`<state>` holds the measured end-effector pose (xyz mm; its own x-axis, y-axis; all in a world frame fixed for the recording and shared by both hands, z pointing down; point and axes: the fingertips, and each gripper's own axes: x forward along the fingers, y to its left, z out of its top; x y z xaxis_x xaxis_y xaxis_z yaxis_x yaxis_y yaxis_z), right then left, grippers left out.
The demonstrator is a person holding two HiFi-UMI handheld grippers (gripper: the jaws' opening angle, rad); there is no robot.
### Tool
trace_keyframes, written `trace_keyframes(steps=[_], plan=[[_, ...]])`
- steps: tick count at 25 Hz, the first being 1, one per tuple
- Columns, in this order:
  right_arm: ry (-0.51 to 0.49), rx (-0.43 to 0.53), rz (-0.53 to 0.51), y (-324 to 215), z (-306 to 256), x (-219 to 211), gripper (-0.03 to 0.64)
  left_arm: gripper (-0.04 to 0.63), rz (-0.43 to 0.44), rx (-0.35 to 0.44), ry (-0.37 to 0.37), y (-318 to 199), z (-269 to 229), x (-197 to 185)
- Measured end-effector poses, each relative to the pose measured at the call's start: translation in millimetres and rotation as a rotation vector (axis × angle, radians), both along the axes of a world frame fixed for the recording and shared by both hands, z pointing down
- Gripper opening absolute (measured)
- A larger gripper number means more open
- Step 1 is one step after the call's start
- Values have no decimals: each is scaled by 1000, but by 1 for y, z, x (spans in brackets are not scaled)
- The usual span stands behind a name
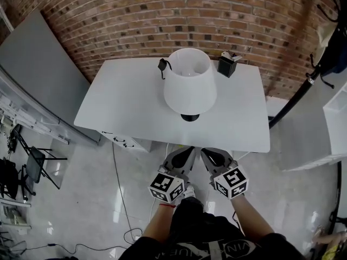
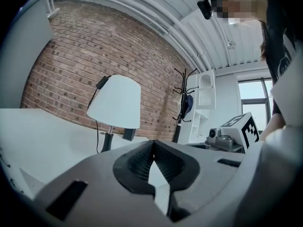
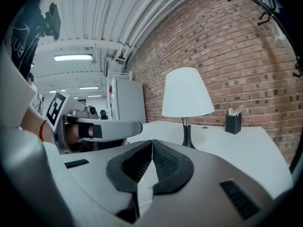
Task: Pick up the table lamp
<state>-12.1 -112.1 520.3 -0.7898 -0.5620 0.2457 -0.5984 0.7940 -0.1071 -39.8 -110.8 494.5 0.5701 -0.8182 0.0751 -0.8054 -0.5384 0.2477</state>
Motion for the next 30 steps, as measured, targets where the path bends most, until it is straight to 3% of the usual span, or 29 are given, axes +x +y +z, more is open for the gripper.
trace_keyframes(steps=[13,22,30], plan=[[27,-36,11,-69,17,-24,3,6,44,-47,40,-73,15,-20],[57,-64,82,-104,34,-21,3,9,211,-58,235,-102,18,-11],[78,-100,109,-114,55,-12,3,93,314,-61,346,-118,19,-2]])
